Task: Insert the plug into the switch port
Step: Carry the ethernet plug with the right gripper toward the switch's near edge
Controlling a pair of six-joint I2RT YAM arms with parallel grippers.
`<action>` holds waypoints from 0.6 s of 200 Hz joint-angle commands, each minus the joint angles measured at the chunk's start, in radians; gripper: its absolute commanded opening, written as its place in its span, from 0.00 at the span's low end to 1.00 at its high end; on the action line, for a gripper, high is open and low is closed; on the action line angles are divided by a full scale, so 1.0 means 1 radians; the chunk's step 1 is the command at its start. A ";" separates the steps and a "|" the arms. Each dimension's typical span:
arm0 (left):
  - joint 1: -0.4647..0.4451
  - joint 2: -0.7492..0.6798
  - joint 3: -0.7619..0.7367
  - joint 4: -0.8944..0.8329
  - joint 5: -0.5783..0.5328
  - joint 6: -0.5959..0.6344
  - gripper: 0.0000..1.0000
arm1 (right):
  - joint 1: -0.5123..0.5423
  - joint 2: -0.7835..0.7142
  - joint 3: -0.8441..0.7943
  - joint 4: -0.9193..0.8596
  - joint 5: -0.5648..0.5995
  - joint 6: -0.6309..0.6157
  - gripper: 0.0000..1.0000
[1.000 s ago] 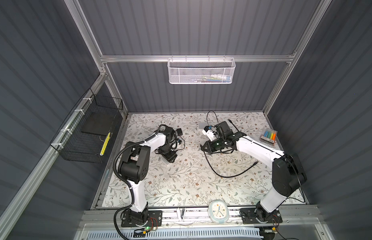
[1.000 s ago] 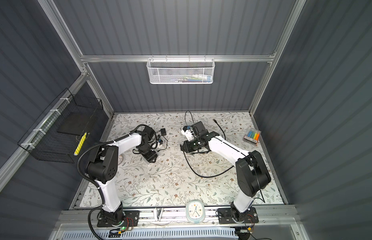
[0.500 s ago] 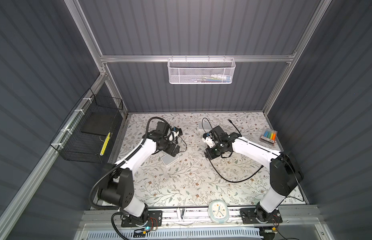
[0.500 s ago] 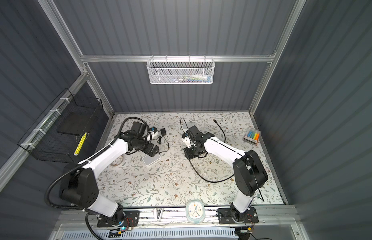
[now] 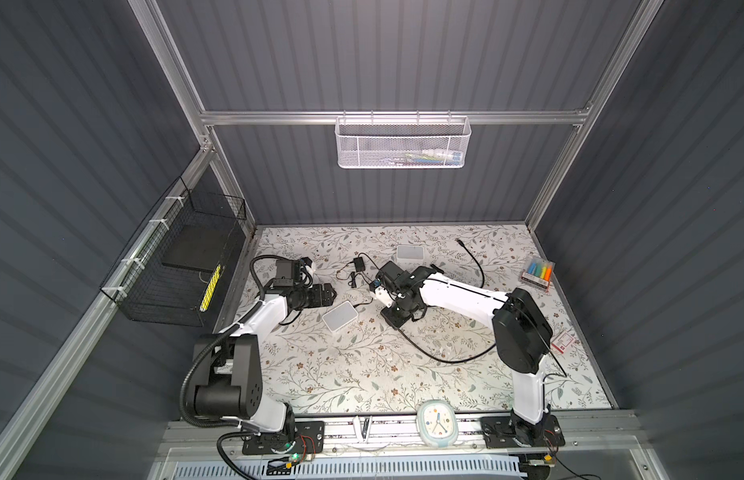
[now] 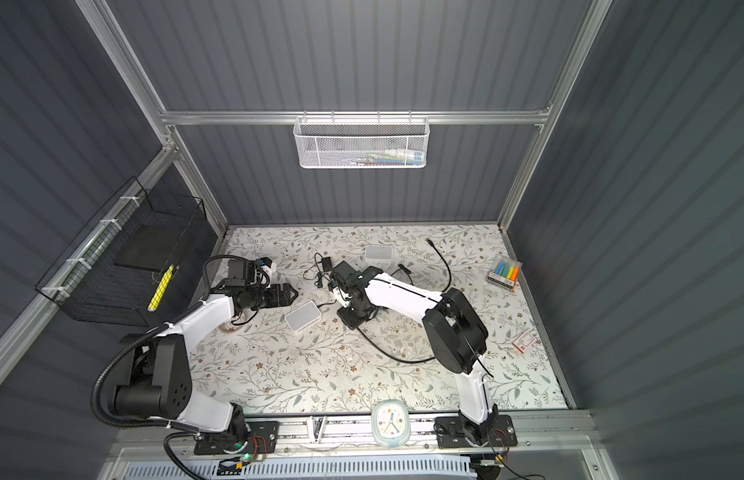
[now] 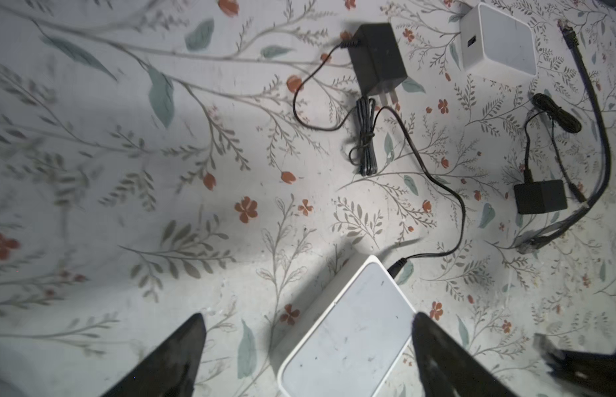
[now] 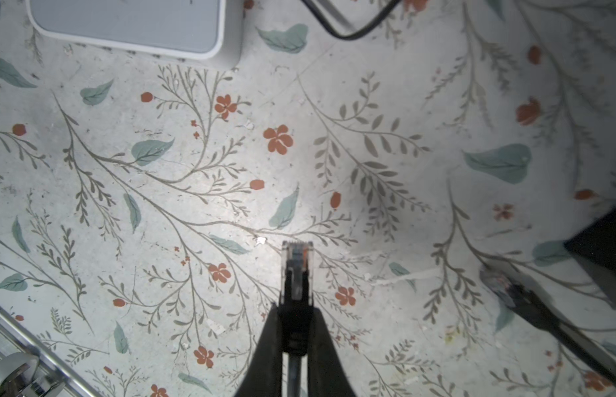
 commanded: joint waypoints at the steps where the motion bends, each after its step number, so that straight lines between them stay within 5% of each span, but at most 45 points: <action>1: 0.014 0.024 0.016 0.071 0.073 -0.050 0.70 | 0.039 0.035 0.062 -0.039 0.009 0.004 0.00; 65: 0.019 0.127 -0.012 0.110 0.203 -0.061 0.21 | 0.092 0.147 0.158 -0.020 -0.003 0.041 0.00; 83: 0.019 0.136 -0.033 0.124 0.213 -0.068 0.00 | 0.092 0.171 0.183 -0.011 0.002 0.053 0.00; 120: 0.019 0.139 -0.052 0.138 0.224 -0.064 0.00 | 0.094 0.206 0.218 0.019 -0.001 0.077 0.00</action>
